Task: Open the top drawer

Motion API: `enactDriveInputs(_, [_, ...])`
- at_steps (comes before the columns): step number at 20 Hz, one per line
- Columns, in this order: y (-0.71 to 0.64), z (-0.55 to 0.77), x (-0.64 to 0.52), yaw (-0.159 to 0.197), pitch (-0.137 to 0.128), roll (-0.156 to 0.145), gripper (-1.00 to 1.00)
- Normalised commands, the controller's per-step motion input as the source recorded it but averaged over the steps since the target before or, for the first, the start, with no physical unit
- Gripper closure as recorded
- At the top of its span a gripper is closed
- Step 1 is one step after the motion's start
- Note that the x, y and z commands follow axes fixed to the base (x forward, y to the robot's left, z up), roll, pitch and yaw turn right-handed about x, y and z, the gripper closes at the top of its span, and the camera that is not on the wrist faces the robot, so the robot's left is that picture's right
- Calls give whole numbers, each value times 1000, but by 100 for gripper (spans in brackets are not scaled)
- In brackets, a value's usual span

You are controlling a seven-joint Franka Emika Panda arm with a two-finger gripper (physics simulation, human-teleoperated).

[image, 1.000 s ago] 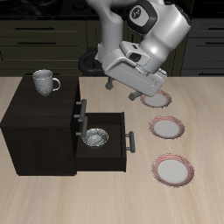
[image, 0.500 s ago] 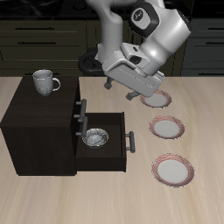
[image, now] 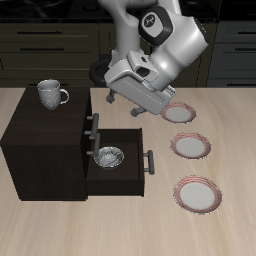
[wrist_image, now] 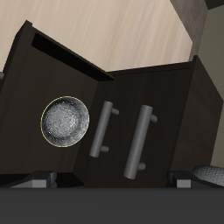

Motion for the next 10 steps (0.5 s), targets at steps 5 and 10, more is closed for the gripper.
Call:
enactDriveInputs(5, [-147, -147, 102, -13, 30, -25, -100])
enactDriveInputs(10, [-56, -95, 79, 10, 10, 23, -100])
